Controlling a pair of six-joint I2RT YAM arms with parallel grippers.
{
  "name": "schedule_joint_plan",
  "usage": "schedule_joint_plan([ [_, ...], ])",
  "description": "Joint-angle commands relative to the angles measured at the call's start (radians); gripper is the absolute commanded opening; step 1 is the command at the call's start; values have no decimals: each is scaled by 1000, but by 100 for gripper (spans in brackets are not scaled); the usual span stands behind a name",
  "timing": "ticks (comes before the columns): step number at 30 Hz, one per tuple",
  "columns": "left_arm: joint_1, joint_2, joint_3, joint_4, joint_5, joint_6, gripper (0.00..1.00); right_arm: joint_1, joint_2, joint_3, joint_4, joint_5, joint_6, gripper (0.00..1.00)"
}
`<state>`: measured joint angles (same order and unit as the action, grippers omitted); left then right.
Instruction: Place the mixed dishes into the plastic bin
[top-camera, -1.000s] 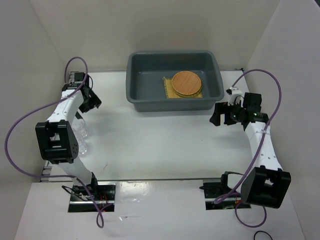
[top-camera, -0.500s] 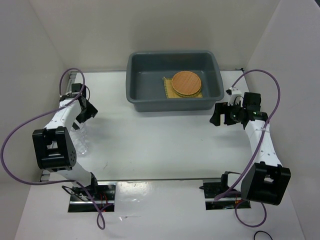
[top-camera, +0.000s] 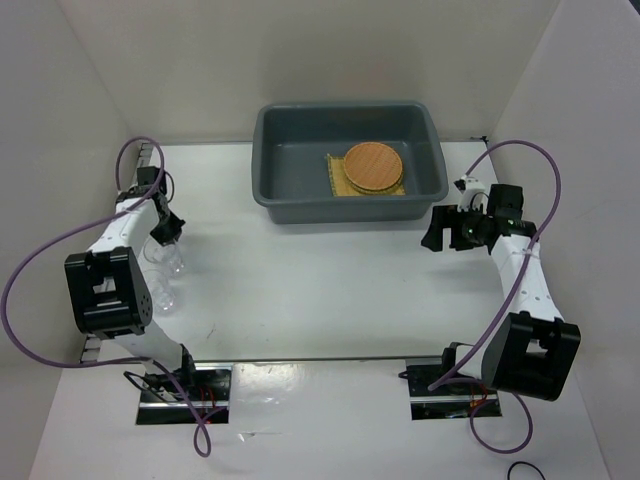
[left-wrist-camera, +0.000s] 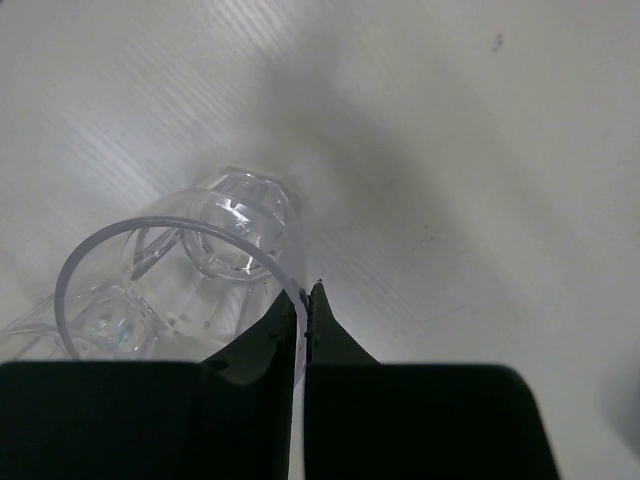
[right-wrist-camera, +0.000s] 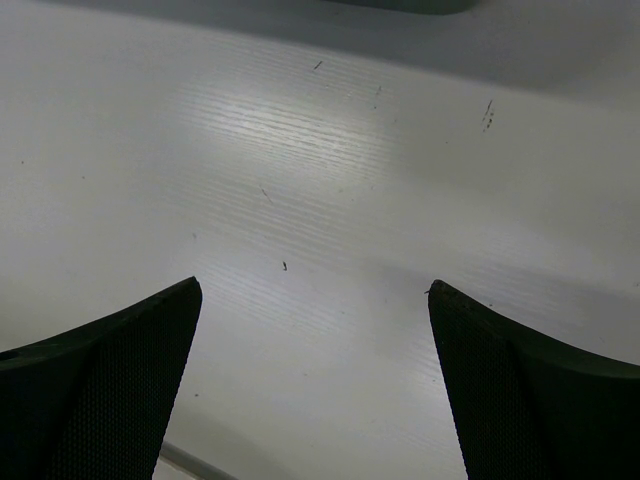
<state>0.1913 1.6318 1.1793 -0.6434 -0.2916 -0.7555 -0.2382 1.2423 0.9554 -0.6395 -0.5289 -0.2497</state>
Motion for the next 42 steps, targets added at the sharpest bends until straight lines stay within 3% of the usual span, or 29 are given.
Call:
schedule_joint_plan([
  [1, 13, -9, 89, 56, 62, 21, 0, -15, 2, 40, 3, -14, -11, 98],
  [5, 13, -105, 126, 134, 130, -8, 0, -15, -18, 31, 3, -14, -2, 98],
  [9, 22, -165, 198, 275, 335, -79, 0, -15, -40, 31, 3, -14, -2, 98],
  [11, 22, -177, 209, 503, 486, -122, 0, -15, -40, 31, 3, -14, -2, 98],
  [12, 22, -178, 153, 630, 646, -152, 0, -15, -40, 31, 12, -14, -2, 98],
  [13, 22, -187, 126, 860, 702, -191, 0, -15, -49, 31, 12, -14, -2, 98],
  [15, -7, -139, 143, 944, 776, -249, 0, -15, -49, 22, 12, -14, -2, 98],
  [18, -82, 2, 380, 771, 858, -89, 0, -15, -59, 13, 23, -14, -2, 98],
  [19, -105, 90, 458, 617, 868, -29, 0, -24, -60, 13, 23, -14, -2, 98],
  [20, -131, 141, 655, 506, 837, 98, 0, -24, -60, 13, 23, -14, -2, 98],
  [22, -211, 312, 877, 196, 769, 212, 0, -24, -60, 13, 23, -14, -2, 98],
  [23, -240, 373, 1104, 97, 650, 293, 0, -24, -69, 13, 32, -14, -2, 98],
  [24, -301, 425, 1166, 24, 585, 315, 0, -24, -69, 13, 32, -14, -2, 98],
  [27, -348, 512, 1207, -50, 379, 315, 0, -24, -69, 13, 32, -14, -2, 98],
  [29, -417, 637, 1395, -162, 243, 327, 0, -24, -69, 13, 32, -14, -2, 98],
  [32, -489, 747, 1551, -247, 142, 317, 0, -24, -69, 13, 32, -14, -2, 98],
  [36, -527, 968, 1815, -378, 117, 317, 0, -24, -69, 13, 32, -14, -2, 98],
  [42, -567, 1065, 1817, -484, 141, 297, 0, -33, -50, 13, 32, -14, -2, 98],
])
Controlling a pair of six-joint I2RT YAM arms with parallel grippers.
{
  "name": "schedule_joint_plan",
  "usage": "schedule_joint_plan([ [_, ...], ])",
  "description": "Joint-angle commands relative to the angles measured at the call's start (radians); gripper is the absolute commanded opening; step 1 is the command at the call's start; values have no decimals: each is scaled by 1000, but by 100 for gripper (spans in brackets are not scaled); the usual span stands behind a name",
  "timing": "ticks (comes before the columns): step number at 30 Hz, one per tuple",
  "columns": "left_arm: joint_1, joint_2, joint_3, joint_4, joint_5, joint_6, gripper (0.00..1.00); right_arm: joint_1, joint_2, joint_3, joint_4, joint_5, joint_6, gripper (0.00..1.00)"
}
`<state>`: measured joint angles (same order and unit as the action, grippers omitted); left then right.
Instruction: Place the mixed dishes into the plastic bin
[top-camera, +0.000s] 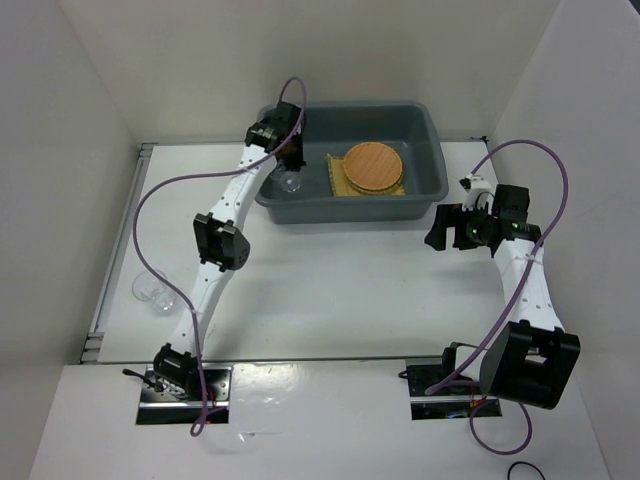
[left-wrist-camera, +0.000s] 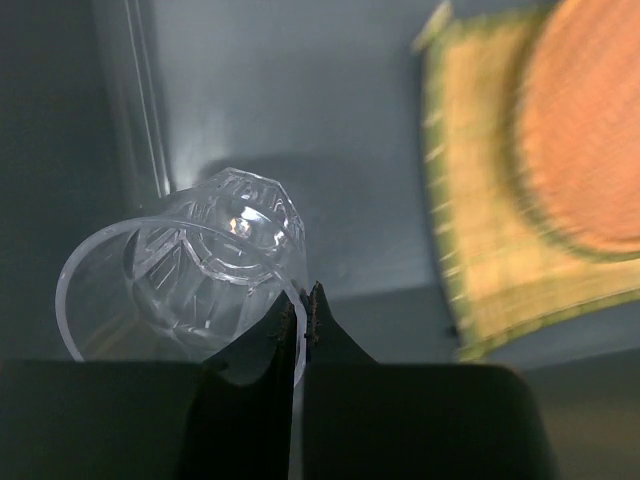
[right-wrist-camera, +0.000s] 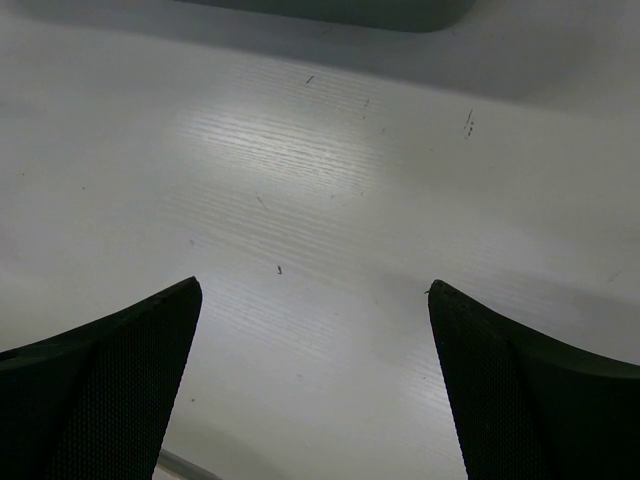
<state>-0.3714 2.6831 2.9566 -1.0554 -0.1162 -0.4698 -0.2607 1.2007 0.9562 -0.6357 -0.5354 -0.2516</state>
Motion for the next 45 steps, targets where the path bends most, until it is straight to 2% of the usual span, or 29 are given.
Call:
schedule_joint_plan([
  [1, -4, 14, 27, -72, -34, 11, 0, -11, -9, 12, 28, -8, 0, 98],
  [6, -4, 23, -1, -84, 12, 11, 2, -20, 11, 12, 37, -8, 0, 98],
  [11, 6, 41, 56, -132, 33, 11, 23, -20, 20, 12, 37, -8, 0, 98],
  [14, 6, 41, 136, -181, 33, 11, 27, -20, 20, 12, 37, -18, 0, 98],
  [16, 6, 41, 145, -216, 55, 2, 37, -20, 31, 3, 47, -18, 9, 98],
  [19, 6, -4, 145, -239, 41, -9, 65, -20, 31, 3, 47, -28, 9, 98],
  [20, 6, -23, 177, -239, 23, -9, 69, -20, 31, 3, 47, -28, 9, 98],
  [22, -7, -121, 177, -239, -77, -20, 79, -20, 31, 3, 47, -28, 9, 98],
  [23, -8, -161, 177, -229, -208, -42, 86, -20, 31, 3, 47, -28, 9, 98],
  [24, -17, -237, 177, -229, -276, -55, 91, -20, 31, 3, 47, -28, 9, 98],
  [25, -17, -271, 177, -229, -340, -69, 92, -20, 31, 3, 47, -28, 9, 98],
  [26, 0, -301, 177, -244, -469, -91, 94, -20, 31, 3, 47, -28, 9, 98],
  [28, 61, -385, 125, -244, -548, -102, 100, -11, 31, 3, 47, -28, 9, 98],
  [29, 87, -425, 64, -244, -601, -128, 100, -11, 31, 3, 47, -28, 9, 98],
  [31, 164, -604, -150, -244, -705, -316, 100, -2, 22, 3, 47, -38, 9, 98],
  [32, 192, -665, -388, -244, -744, -381, 100, -2, 22, 3, 47, -38, 9, 98],
  [33, 222, -783, -513, -226, -764, -477, 100, -2, 22, 3, 47, -38, 9, 98],
  [34, 282, -843, -645, -194, -764, -496, 100, -2, 22, 3, 47, -38, 9, 98],
  [35, 307, -905, -782, -87, -764, -497, 100, -2, 22, 3, 47, -38, 0, 98],
  [36, 333, -1030, -1062, -49, -746, -524, 100, -2, 22, 3, 47, -47, 0, 98],
  [37, 388, -1089, -1194, -26, -726, -635, 100, -2, 22, 3, 47, -48, 0, 98],
  [38, 422, -1188, -1306, 39, -693, -651, 100, -2, 22, 3, 47, -48, 0, 98],
  [40, 506, -1258, -1565, 99, -611, -661, 100, -2, 22, 3, 47, -48, 0, 98],
  [43, 572, -1302, -1701, 132, -556, -661, 100, -2, 31, 3, 47, -48, 0, 98],
  [45, 644, -1274, -1778, 132, -518, -661, 100, 8, 31, 3, 47, -48, 0, 98],
])
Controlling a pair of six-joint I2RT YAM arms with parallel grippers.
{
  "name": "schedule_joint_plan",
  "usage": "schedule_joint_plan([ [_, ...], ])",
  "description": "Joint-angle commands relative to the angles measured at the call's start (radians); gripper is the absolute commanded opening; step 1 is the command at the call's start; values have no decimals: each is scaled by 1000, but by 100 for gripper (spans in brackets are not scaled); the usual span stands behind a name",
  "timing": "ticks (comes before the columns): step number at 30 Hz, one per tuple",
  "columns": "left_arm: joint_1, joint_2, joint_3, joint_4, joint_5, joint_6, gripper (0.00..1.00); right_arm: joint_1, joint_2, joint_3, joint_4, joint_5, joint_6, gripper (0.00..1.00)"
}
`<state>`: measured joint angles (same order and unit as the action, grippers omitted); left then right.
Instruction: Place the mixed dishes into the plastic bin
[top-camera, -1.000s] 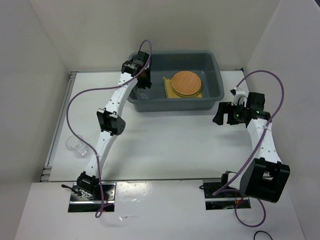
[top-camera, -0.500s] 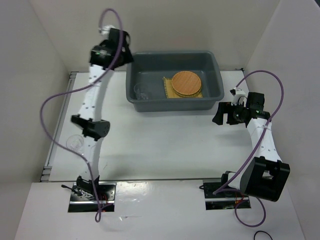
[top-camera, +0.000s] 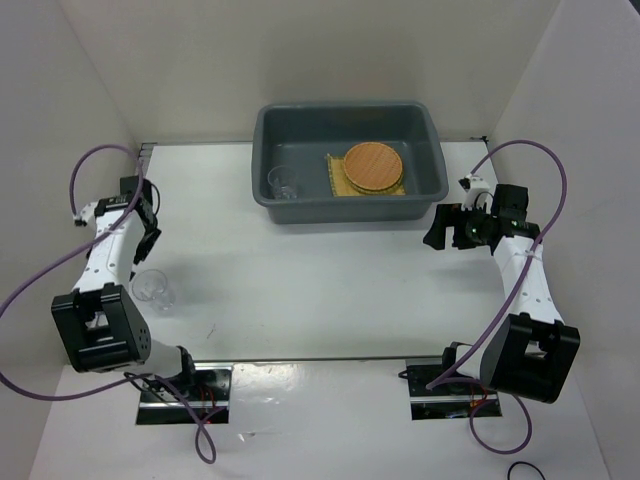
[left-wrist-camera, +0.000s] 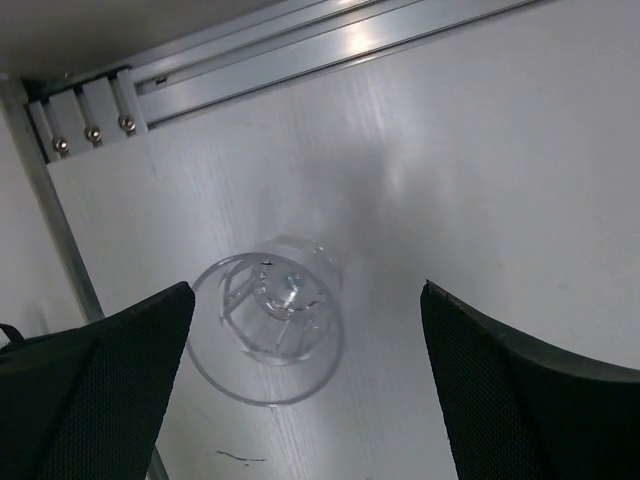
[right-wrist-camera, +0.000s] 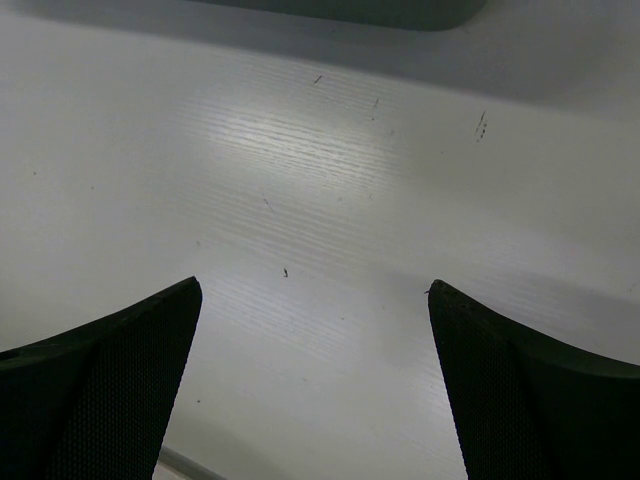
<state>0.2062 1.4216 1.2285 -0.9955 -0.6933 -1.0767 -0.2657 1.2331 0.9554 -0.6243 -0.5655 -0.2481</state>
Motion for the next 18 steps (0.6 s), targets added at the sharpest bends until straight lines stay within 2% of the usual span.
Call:
schedule_joint_plan([
  [1, 81, 2, -61, 61, 72, -71, 100, 13, -1, 3, 35, -17, -3, 98],
  [5, 128, 86, -90, 49, 135, -89, 100, 13, -1, 3, 35, -17, -3, 98],
  [9, 128, 152, -90, 69, 193, -89, 100, 13, -1, 3, 35, -17, -3, 98],
  [14, 128, 152, -100, 106, 238, -80, 100, 13, 8, 3, 35, -17, -3, 98],
  [18, 128, 132, -58, 72, 204, -91, 100, 13, 8, 3, 35, -17, -3, 98],
])
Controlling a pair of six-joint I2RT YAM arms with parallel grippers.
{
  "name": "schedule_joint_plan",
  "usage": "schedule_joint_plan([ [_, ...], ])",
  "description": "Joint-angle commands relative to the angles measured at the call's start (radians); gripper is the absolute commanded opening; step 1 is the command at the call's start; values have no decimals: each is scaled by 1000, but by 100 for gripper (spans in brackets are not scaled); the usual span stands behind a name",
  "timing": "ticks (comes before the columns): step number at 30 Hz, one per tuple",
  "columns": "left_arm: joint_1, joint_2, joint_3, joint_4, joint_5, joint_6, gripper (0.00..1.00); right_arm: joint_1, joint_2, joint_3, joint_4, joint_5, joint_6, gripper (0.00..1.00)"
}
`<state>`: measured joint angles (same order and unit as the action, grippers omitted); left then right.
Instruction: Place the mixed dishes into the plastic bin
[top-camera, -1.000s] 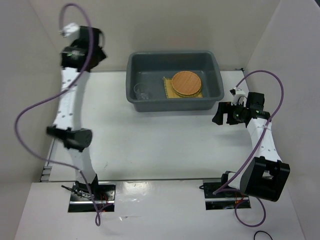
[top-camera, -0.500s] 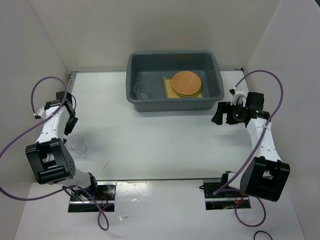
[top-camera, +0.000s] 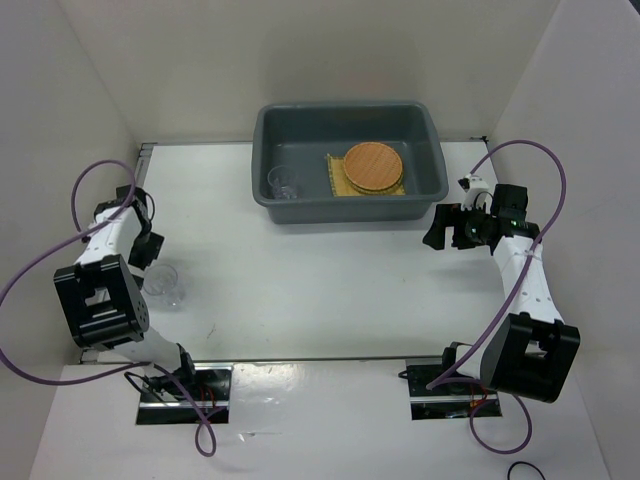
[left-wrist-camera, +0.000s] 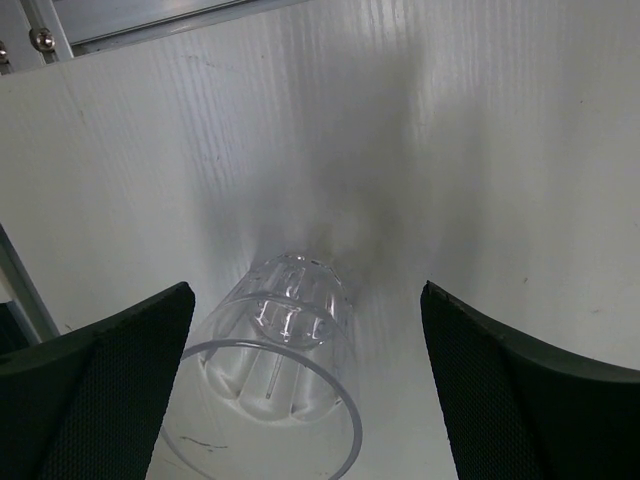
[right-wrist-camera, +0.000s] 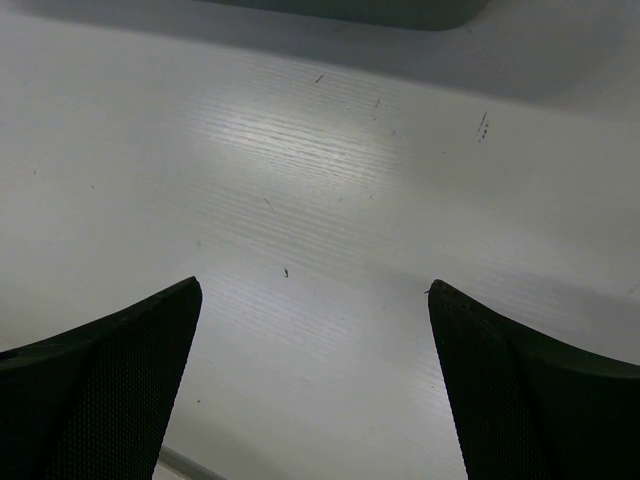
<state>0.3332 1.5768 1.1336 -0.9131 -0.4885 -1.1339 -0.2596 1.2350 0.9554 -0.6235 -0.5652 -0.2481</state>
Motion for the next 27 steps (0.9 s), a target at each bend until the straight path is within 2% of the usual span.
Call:
schedule_joint_plan([
  [1, 1, -47, 78, -35, -34, -33, 100, 6, 6, 3, 34, -18, -3, 98],
  [4, -48, -87, 150, -49, -105, -33, 100, 6, 6, 3, 34, -9, -3, 98],
  [7, -98, -135, 181, -26, -87, -23, 100, 6, 15, 3, 34, -9, -3, 98],
  [12, -177, -144, 45, -35, -15, -159, 100, 6, 15, 3, 34, -9, -3, 98],
  [17, -186, -107, -54, 16, 37, -168, 100, 6, 15, 3, 34, -9, -3, 98],
  [26, -186, -24, -54, 57, 65, -119, 100, 6, 15, 3, 34, -9, -3, 98],
  [27, -186, -12, -54, 71, 76, -100, 96, 6, 15, 3, 34, -9, -3, 98],
])
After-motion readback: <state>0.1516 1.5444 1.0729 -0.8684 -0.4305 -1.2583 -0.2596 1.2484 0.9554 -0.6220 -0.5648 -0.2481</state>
